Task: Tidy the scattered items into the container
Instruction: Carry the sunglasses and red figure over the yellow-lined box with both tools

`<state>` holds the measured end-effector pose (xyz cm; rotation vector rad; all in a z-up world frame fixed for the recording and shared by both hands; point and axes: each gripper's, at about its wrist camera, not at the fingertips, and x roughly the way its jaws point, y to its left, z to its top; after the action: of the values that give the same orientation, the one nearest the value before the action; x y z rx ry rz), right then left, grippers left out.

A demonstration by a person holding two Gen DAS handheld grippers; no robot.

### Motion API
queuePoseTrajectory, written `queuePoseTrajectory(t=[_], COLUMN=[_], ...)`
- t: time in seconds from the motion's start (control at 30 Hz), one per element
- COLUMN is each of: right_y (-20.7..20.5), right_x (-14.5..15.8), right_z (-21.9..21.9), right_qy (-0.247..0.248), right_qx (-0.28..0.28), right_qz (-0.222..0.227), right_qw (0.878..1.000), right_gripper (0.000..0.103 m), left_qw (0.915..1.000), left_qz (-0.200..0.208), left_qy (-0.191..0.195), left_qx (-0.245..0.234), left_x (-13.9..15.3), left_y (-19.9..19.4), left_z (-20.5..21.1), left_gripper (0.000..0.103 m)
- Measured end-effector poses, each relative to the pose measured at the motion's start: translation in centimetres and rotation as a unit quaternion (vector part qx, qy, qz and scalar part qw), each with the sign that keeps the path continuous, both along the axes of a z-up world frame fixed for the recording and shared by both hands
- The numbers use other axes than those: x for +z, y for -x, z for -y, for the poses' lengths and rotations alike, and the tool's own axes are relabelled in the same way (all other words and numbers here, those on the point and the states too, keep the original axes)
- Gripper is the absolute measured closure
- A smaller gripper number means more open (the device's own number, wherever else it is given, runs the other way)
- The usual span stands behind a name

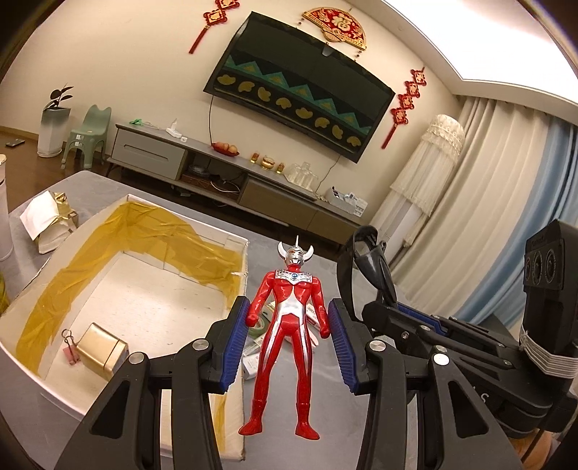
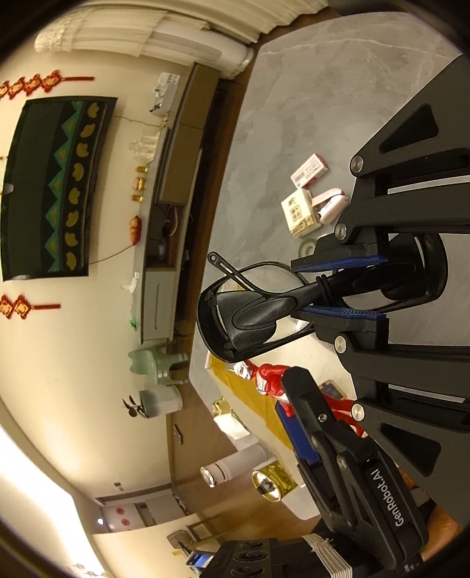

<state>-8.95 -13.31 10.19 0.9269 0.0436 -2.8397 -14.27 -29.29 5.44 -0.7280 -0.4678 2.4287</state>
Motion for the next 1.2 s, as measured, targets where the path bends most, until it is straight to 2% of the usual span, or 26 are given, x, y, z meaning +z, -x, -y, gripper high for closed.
queuePoseTrajectory(t=[0.6, 1.2], right_y=[2.2, 6.1], right_x=[0.1, -1.6], right_z=[4.4, 6.8], right_qy=[-0.001, 0.044], right_qx=[0.039, 0.064], right_qz=[0.016, 0.06], right_qw=[0.999, 0.995], right_gripper=[0.083, 0.083], left_qw=[0.999, 0.9966], left_qz=[0.018, 0.039], left_qy=[-0.023, -0.029], left_qx=[0.035, 0.067], left_x=[-1.0, -2.1], left_y=[1.5, 3.5], left_z=[4.3, 8.1], left_gripper=[0.057, 0.057])
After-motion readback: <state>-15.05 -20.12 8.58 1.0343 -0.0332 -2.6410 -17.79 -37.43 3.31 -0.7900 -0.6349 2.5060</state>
